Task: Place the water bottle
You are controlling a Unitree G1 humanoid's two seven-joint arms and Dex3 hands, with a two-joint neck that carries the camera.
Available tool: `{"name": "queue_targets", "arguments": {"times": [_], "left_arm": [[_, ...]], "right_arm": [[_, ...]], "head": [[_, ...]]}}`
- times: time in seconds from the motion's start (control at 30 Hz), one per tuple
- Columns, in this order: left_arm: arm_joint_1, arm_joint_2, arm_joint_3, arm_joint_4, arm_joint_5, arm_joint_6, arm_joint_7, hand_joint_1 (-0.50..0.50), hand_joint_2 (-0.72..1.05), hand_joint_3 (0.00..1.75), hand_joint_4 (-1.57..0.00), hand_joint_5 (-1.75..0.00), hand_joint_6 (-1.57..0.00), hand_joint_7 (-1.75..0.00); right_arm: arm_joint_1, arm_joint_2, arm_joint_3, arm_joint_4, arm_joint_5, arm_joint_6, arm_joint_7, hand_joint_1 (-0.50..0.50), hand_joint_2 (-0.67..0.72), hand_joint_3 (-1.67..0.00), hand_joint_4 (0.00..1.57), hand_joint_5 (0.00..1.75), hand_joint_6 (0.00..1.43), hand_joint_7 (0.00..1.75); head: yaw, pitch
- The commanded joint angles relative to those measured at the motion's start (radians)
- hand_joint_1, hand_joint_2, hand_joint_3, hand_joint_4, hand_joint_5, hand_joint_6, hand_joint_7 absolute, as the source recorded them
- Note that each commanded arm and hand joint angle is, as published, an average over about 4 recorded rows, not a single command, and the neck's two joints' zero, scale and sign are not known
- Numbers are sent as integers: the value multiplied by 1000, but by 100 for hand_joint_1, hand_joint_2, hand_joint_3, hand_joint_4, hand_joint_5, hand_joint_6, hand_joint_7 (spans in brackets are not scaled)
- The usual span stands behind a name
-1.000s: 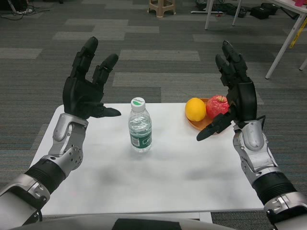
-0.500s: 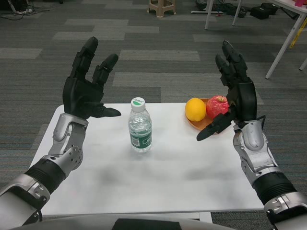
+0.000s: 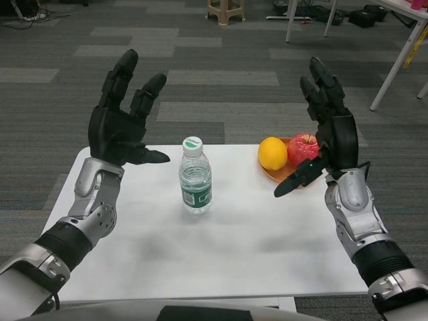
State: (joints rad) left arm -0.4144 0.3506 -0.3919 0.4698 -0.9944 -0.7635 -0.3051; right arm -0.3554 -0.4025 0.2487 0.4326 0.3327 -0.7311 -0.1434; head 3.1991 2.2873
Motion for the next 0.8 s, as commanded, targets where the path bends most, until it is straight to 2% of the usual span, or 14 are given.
{"name": "queue_targets", "arguments": {"times": [0.03, 0.23, 0.3, 0.43, 0.57, 0.67, 0.8], "left_arm": [[3, -2, 11, -13, 3, -2, 5, -50, -2, 9, 0, -62, 0, -28], [6, -1, 14, -29, 3, -2, 10, -50, -2, 9, 0, -62, 0, -28], [6, 0, 14, -32, 1, -2, 11, -50, -2, 9, 0, -56, 0, -28], [6, 2, 13, -37, -5, -2, 12, -50, -2, 7, 0, -51, 0, -28], [3, 4, 13, -40, -12, -2, 12, -50, -2, 9, 0, -51, 0, -28], [0, 7, 13, -43, -20, -2, 12, -50, -2, 9, 0, -46, 0, -28], [-1, 7, 13, -44, -25, -2, 14, -50, -2, 9, 0, -41, 0, -28]], "right_arm": [[3, -10, -12, -13, 8, -1, -5, -46, 47, -12, 0, 0, 0, 14], [9, -10, -15, -24, 8, -1, -5, -46, 47, -8, 0, 0, 0, 14], [11, -10, -16, -28, 8, -1, -5, -46, 47, -8, 0, 0, 0, 14], [15, -10, -16, -31, 8, -1, -5, -46, 47, -16, 0, 0, 0, 14], [15, -9, -16, -32, 8, -1, -5, -46, 47, -8, 0, 0, 0, 14], [15, -9, -16, -32, 8, -1, -5, -46, 47, -12, 0, 0, 0, 14], [15, -9, -15, -32, 8, -1, -5, -46, 47, -8, 0, 0, 0, 14]], "head": [[0, 2], [-3, 5], [-2, 5], [-3, 12], [8, 22], [1, 33], [-4, 42]]}}
